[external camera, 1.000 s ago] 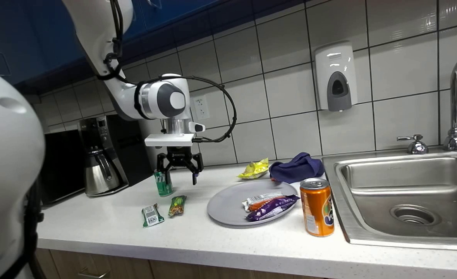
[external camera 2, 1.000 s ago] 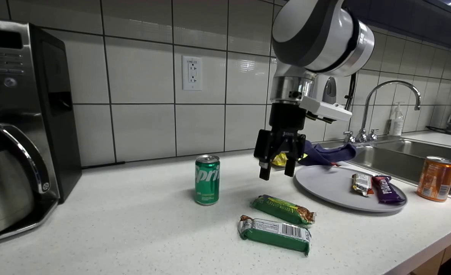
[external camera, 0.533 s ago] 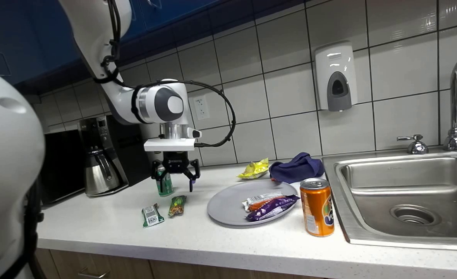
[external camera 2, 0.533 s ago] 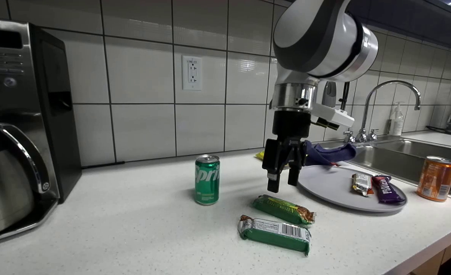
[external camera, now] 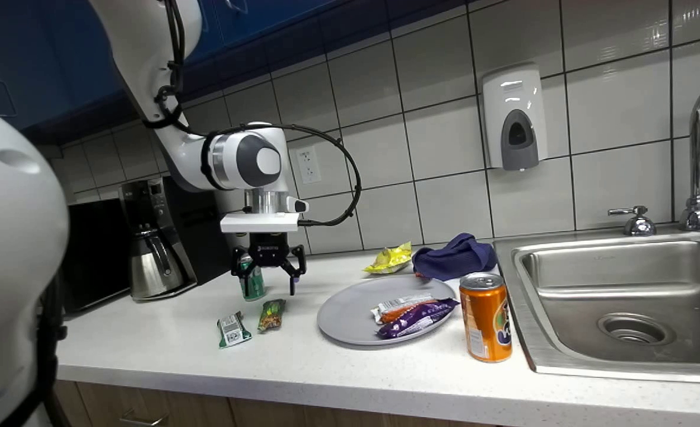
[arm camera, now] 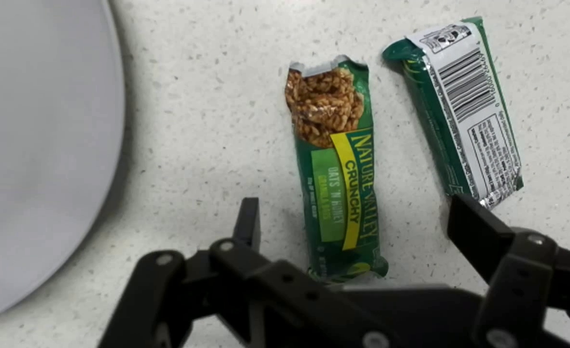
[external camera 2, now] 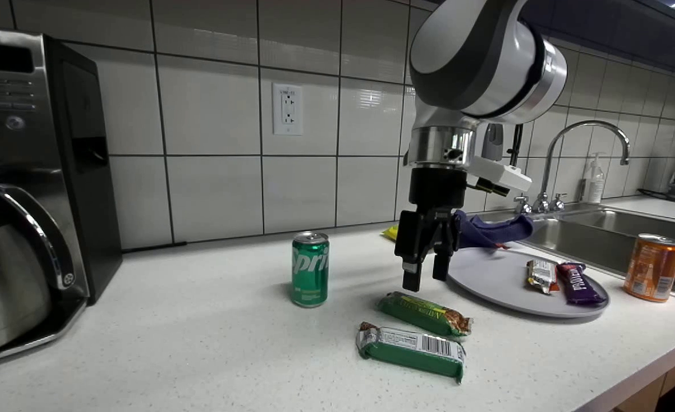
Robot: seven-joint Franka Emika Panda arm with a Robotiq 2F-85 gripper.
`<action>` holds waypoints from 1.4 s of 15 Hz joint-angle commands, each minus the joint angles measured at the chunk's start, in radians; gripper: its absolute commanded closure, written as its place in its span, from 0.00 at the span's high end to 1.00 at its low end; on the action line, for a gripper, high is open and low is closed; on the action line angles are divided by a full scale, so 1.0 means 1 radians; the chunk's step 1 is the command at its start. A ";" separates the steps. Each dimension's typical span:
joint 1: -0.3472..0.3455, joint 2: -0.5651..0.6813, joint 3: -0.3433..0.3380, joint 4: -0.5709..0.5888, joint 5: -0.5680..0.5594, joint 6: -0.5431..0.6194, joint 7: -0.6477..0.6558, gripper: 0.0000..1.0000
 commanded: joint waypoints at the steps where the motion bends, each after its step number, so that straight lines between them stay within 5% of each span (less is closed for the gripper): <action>1: -0.009 0.000 0.009 0.002 -0.003 -0.002 0.003 1.00; 21: -0.011 0.067 0.024 0.024 -0.076 0.020 -0.097 1.00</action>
